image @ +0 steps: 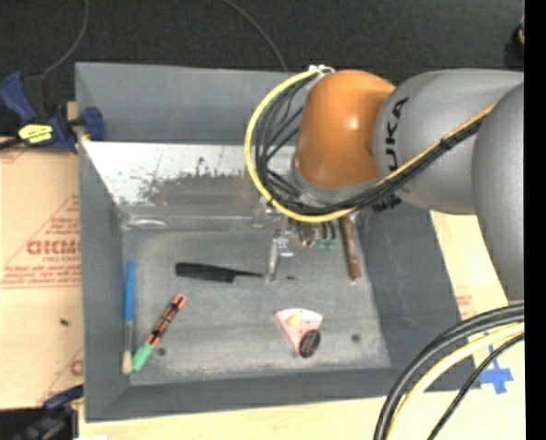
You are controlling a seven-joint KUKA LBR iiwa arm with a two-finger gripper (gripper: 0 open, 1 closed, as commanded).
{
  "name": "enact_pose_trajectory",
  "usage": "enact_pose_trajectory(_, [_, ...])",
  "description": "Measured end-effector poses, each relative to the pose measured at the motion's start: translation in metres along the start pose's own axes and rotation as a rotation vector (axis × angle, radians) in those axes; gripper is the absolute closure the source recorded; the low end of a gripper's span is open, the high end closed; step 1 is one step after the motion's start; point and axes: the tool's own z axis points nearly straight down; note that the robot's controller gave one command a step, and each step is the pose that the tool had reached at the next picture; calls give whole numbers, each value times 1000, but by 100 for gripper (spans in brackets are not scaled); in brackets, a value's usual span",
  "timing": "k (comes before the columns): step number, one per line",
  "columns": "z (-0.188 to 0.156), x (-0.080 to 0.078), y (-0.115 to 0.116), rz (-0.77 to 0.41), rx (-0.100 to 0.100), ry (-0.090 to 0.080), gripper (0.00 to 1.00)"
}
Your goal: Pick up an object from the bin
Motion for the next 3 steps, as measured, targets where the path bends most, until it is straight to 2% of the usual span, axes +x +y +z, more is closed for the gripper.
enact_pose_trajectory(1, [60, -1, 0, 10, -2, 3, 0])
enact_pose_trajectory(2, [83, -4, -4, 102, -2, -1, 0])
enact_pose_trajectory(3, [88, 6, 4, 169, -2, 6, 100])
